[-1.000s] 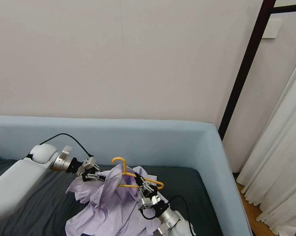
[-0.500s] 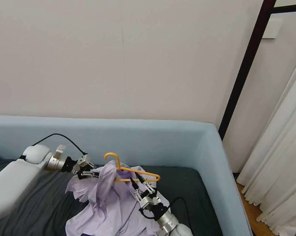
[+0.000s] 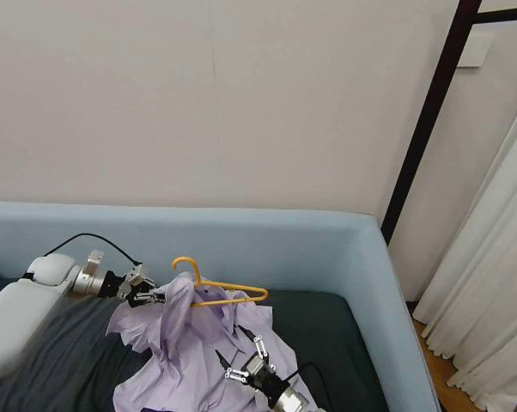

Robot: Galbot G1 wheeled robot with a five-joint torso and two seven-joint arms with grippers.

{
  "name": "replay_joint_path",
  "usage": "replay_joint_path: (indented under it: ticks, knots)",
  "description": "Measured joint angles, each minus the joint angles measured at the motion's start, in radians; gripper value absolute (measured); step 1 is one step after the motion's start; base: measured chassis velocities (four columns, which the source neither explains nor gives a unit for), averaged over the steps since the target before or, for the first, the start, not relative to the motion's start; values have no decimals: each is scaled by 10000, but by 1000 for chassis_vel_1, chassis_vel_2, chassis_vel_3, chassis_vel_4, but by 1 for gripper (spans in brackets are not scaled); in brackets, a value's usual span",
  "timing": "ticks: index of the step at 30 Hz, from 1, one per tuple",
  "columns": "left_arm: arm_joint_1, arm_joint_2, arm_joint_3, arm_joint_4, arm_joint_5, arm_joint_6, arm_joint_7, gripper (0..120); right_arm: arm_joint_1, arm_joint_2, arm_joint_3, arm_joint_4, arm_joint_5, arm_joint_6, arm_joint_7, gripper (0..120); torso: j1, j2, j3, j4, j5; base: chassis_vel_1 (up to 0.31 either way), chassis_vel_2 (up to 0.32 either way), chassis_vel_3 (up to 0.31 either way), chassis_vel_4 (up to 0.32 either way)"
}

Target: Pick up the clothes from the sofa and hang them on the clothes hanger.

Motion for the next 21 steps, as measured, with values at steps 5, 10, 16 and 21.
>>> replay_joint_path:
  ticks: [5, 10, 16, 21]
  knots:
    - [106, 167, -38, -284, -205, 17, 0, 2, 334, 831, -47, -595, 1962, -703, 55, 100, 0, 0, 0, 2, 0, 0, 0, 0, 0]
    - [179, 300, -46, -405, -313, 25, -23, 2, 541, 1613, 61, -1211, 3253, -923, 120, 100, 0, 0, 0, 3, 0, 0, 0, 0, 0]
    - [283, 341, -79, -506, -365, 25, -30, 2, 565, 2194, 637, -2410, 2306, -427, 117, 100, 0, 0, 0, 0, -1, 0, 0, 0, 0]
    - [295, 424, -87, -641, -419, 28, -11, 2, 569, 2628, 1209, -3360, 1319, 182, 268, 100, 0, 0, 0, 0, -1, 0, 0, 0, 0]
